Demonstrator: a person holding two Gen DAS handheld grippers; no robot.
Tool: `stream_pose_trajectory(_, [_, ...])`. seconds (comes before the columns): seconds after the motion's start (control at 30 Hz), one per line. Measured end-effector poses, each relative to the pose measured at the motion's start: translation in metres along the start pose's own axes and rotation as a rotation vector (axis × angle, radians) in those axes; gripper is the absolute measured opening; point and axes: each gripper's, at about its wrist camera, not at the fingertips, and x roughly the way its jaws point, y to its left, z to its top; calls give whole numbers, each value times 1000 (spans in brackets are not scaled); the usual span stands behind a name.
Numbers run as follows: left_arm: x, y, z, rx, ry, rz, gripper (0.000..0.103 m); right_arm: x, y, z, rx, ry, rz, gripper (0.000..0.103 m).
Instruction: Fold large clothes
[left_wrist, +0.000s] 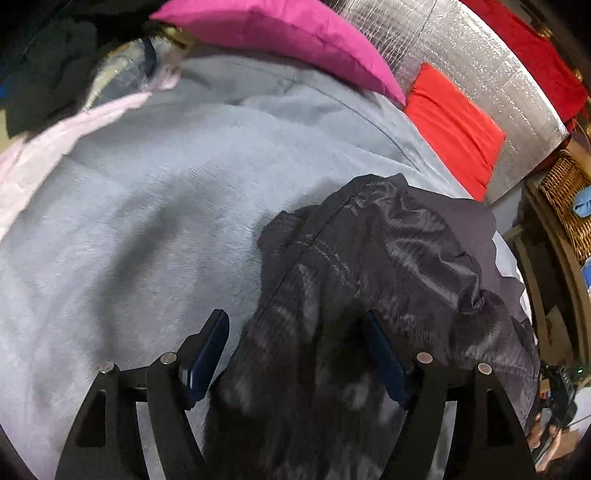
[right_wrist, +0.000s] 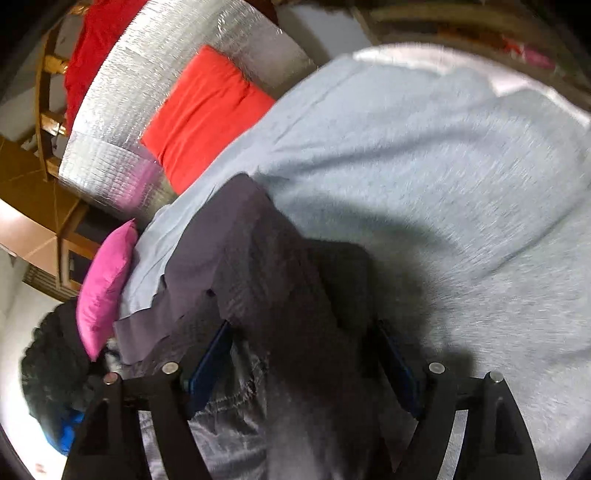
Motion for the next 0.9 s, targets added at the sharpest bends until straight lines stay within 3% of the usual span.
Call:
stream_pose_trajectory(0.13, [11, -1, 3, -13, 25, -6, 75, 10, -3, 6, 10, 28, 50, 87])
stream_pose_trajectory(0.2, [13, 0, 4, -30, 21, -26, 63, 14, 7, 6, -42, 22, 16, 82])
stream_pose_trajectory(0.27, [11, -2, 6, -39, 4, -26, 48, 15, 23, 4, -121, 0, -53, 40])
stream_pose_trajectory(0.37, [3, -5, 7, -52, -32, -24, 40, -3, 47, 0, -196, -103, -96, 33])
stream_pose_trajectory(0.47, [2, -3, 8, -57, -41, -4, 39, -2, 46, 0, -202, -123, -107, 33])
stream_pose_trajectory(0.5, [5, -1, 8, -60, -28, 6, 41, 5, 39, 2, -175, -104, -118, 33])
stream_pose_trajectory(0.6, [2, -3, 10, -55, 6, 38, 46, 8, 25, 6, -88, -63, -125, 56])
stream_pose_trajectory(0.67, [-18, -20, 16, 51, -31, 94, 51, -10, 31, 14, -72, -78, -72, 59])
stream_pose_trajectory(0.7, [-25, -26, 18, 89, -58, 108, 59, -19, 36, 17, -87, -101, -60, 63])
stream_pose_trajectory(0.73, [-40, -39, 22, 150, -117, 117, 77, -28, 43, 20, -118, -144, -52, 75])
stream_pose_trajectory(0.77, [-46, -45, 25, 173, -144, 113, 87, -34, 53, 25, -157, -184, -46, 85])
stream_pose_trajectory(0.83, [-54, -71, 41, 243, -173, 80, 87, -28, 69, 36, -211, -183, -42, 87])
stream_pose_trajectory(0.9, [-46, -97, 55, 309, -146, 75, 87, -3, 88, 49, -253, -93, -47, 87])
